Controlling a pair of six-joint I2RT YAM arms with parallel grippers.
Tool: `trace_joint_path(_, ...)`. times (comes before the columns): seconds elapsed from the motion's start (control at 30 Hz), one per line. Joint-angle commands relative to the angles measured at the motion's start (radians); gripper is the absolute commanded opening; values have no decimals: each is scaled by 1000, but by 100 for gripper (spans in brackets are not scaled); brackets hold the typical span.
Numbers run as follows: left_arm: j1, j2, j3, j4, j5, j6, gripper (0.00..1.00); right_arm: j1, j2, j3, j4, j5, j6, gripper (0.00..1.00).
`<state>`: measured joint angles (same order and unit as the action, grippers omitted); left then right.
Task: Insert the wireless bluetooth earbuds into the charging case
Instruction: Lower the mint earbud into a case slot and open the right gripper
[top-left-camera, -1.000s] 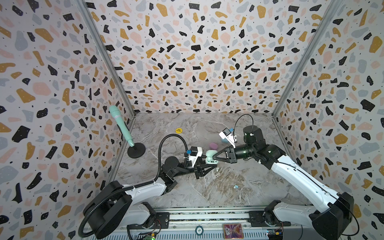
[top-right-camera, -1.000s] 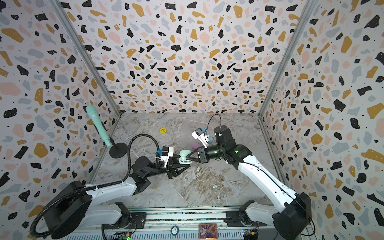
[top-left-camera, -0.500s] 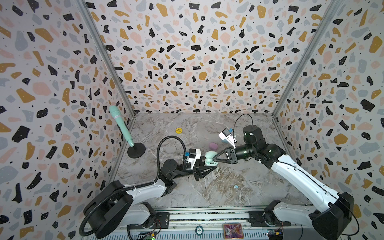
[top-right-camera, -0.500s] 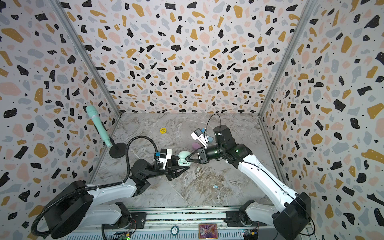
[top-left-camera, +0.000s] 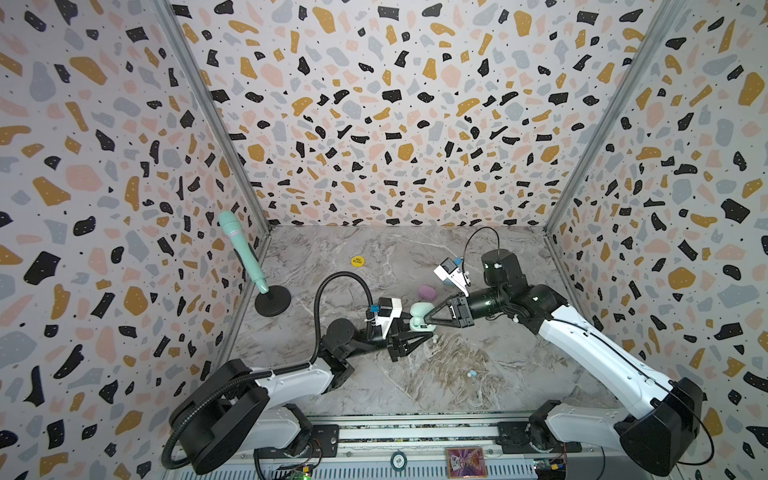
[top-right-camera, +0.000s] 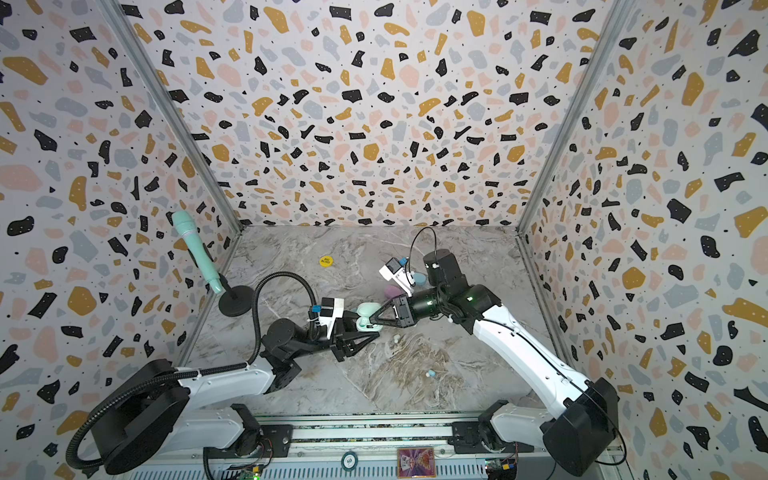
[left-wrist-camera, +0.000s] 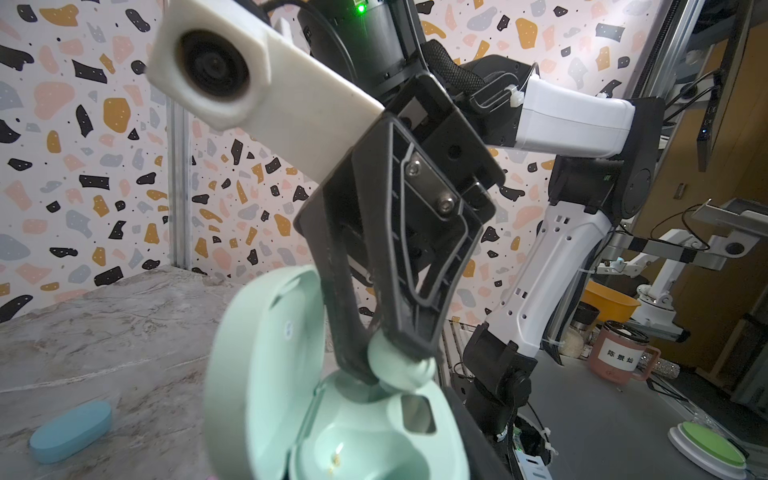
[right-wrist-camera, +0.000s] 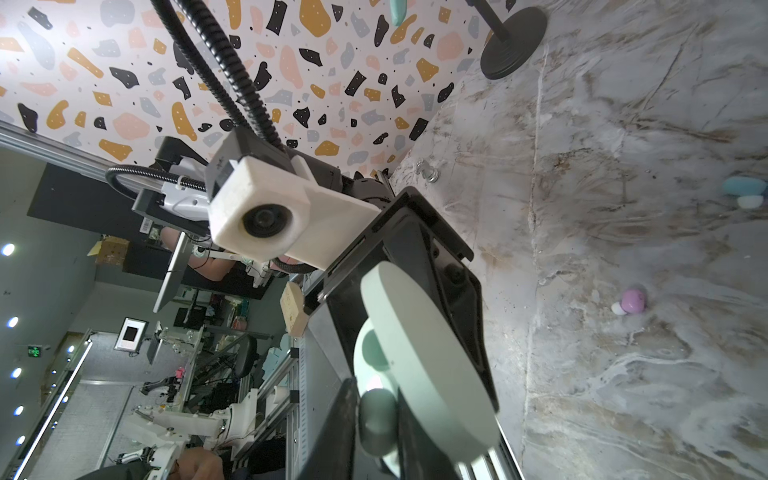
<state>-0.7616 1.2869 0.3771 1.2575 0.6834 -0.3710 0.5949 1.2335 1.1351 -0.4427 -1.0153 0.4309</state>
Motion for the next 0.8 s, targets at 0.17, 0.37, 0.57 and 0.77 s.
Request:
trace_joint_path(0.17,-27,-29,0,112,73,29,15,-4,27,83,-40,106,-36,36)
trace_joint_path(0.37,-31,-31,2,89,69,39,15,-2,33,105,-54,121,-44,41)
trace_joint_path(0.57,-32,-38,7,55,58,58,15,3,36,132,-93,143,-71,47)
trace_joint_path(0.77,-33,-47,0,35,27,74,15,2,11,156,-160,165,-99,58)
